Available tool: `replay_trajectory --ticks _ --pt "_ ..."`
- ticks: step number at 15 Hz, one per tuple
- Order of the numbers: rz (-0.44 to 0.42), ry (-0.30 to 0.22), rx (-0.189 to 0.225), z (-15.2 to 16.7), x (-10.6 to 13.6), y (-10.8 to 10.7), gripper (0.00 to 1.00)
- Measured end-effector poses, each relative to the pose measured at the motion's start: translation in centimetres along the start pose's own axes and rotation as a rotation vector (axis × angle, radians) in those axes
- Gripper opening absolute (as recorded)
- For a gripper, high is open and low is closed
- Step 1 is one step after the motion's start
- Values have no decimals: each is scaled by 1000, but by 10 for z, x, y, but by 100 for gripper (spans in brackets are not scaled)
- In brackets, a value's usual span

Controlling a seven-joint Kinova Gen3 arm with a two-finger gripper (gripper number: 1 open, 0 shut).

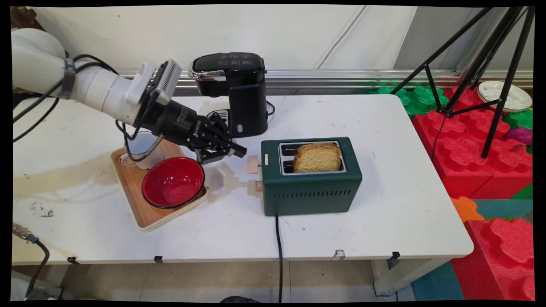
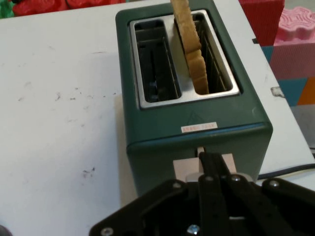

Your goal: Press the toaster switch

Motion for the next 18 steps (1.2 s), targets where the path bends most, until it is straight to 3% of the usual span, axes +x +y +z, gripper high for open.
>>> replay_trajectory --ticks 18 --pt "-41 -52 1 43 -17 1 0"
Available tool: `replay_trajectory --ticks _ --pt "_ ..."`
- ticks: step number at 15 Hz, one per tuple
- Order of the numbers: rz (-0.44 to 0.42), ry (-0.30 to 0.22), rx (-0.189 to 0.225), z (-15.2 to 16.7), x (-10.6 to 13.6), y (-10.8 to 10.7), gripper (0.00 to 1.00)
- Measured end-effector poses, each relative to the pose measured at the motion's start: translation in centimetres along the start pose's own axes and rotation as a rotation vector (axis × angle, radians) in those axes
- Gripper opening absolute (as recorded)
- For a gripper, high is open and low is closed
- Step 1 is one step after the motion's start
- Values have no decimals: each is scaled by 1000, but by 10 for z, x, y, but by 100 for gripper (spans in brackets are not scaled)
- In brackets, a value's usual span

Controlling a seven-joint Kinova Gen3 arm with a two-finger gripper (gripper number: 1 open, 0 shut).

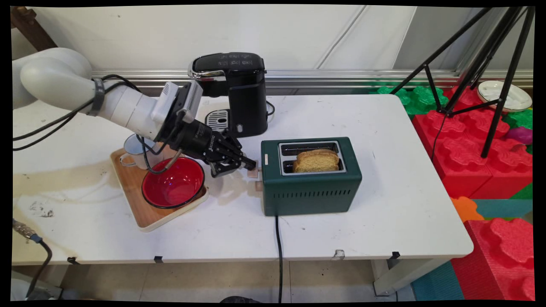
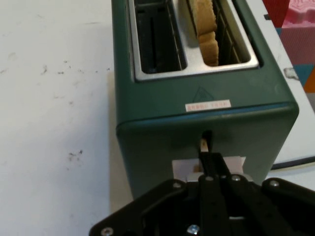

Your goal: Press the toaster switch

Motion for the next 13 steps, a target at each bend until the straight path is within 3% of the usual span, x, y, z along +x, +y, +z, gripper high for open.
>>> replay_trajectory --ticks 13 --pt "-8 -36 2 20 -15 0 0"
